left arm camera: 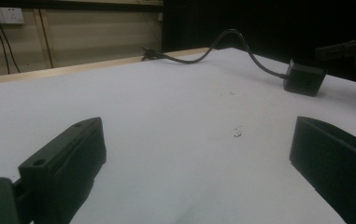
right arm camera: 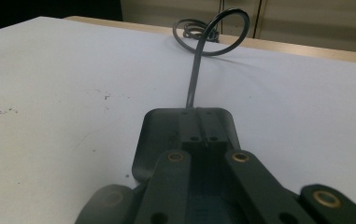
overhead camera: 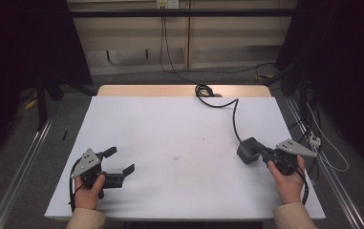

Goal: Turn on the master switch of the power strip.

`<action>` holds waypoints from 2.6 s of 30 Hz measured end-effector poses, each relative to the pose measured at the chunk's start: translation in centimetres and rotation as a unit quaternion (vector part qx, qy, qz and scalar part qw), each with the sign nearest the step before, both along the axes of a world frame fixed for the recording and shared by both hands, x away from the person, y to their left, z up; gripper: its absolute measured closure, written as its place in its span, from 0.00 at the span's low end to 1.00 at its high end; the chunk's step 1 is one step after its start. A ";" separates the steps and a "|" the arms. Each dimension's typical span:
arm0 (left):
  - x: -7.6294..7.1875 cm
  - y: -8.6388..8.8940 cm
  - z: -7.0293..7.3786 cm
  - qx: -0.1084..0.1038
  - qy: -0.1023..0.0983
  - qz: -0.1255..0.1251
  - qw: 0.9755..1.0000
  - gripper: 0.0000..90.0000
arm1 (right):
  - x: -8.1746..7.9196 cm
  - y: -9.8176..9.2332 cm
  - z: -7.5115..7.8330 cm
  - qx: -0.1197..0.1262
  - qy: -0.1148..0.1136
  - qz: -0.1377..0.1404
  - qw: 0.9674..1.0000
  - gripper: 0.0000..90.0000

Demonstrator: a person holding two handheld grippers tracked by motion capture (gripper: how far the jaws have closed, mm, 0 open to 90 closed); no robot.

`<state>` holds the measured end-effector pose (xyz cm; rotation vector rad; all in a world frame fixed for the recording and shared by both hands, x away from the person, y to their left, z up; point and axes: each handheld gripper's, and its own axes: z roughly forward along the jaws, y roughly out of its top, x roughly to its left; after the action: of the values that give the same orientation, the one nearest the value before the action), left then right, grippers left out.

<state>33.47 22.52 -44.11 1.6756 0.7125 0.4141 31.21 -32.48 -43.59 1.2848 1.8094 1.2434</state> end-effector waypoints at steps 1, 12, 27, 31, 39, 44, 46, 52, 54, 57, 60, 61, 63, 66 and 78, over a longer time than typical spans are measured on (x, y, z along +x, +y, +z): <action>0.0 0.0 0.0 0.000 0.000 0.000 1.000 0.04 | 0.0 0.0 0.0 0.000 0.000 0.001 1.000 1.00; 0.0 0.0 0.0 -0.001 0.000 -0.001 1.000 0.04 | 0.0 0.1 -0.1 0.001 -0.001 0.000 1.000 1.00; 0.0 -0.1 -0.1 0.000 0.001 -0.002 1.000 0.04 | 0.0 0.2 -0.1 0.003 0.003 -0.001 1.000 1.00; 0.0 -0.1 -0.1 -0.001 0.001 -0.002 1.000 0.04 | 0.0 0.2 -0.1 0.000 0.002 0.000 1.000 1.00; 0.0 -0.1 0.0 0.001 0.002 0.000 1.000 0.04 | 0.0 0.2 -0.1 -0.002 0.003 0.000 1.000 1.00; 0.0 -0.1 0.0 0.001 0.002 0.000 1.000 0.04 | 0.0 0.2 -0.2 -0.001 0.003 0.000 1.000 1.00; 0.0 -0.1 0.0 0.001 0.002 -0.001 1.000 0.04 | 0.0 0.2 -0.2 0.000 0.003 -0.001 1.000 1.00; 0.0 -0.1 0.0 -0.001 0.001 -0.001 1.000 0.04 | 0.0 0.2 -0.2 0.004 0.006 -0.002 1.000 1.00; 0.0 -0.1 0.0 0.001 0.002 -0.001 1.000 0.04 | 0.0 0.2 -0.2 -0.001 0.006 -0.002 1.000 1.00; 0.0 -0.2 0.0 0.001 0.002 0.000 1.000 0.04 | 0.0 0.2 -0.2 0.000 0.006 -0.003 1.000 1.00; 0.0 -0.2 0.0 0.000 0.002 0.000 1.000 0.04 | -0.1 0.3 -0.2 -0.002 0.006 -0.004 1.000 1.00; -0.1 -0.2 0.0 0.000 0.002 0.000 1.000 0.04 | -0.1 0.3 -0.2 -0.002 0.006 -0.004 1.000 1.00; -0.1 -0.2 0.0 0.001 0.002 -0.001 1.000 0.04 | -0.1 0.3 -0.2 -0.003 0.006 -0.006 1.000 1.00; -0.1 -0.2 0.0 0.001 0.002 -0.001 1.000 0.04 | -0.1 0.3 -0.2 -0.003 0.006 -0.006 1.000 1.00; 0.0 -0.2 0.0 0.002 0.002 -0.002 1.000 0.04 | -0.1 0.4 -0.2 -0.008 0.005 -0.007 1.000 1.00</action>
<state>33.42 22.29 -44.15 1.6811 0.7121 0.4106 31.11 -32.04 -43.80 1.2945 1.8120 1.2142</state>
